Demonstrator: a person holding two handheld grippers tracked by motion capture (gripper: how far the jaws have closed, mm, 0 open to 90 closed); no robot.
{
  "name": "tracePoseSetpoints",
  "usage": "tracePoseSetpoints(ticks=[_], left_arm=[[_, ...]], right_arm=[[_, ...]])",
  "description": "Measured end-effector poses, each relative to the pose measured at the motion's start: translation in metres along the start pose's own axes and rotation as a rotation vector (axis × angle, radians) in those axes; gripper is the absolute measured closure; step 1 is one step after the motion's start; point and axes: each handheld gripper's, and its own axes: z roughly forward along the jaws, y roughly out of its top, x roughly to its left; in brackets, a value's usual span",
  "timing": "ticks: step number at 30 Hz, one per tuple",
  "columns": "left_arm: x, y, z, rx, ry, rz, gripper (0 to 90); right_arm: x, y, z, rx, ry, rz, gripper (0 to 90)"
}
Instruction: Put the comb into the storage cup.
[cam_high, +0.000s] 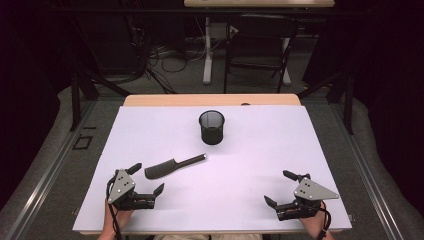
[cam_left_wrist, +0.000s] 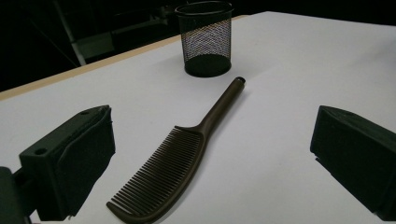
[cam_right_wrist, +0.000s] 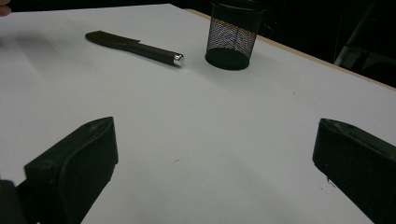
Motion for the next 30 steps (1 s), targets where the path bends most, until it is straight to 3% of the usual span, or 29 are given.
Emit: tracePoseSetpoints(ticks=[30], left_arm=[[-0.005,0.014,0.034,0.053,-0.018,-0.028,0.0]], right_arm=[[0.0,-0.001,0.001,0.015,0.005,0.001,0.0]])
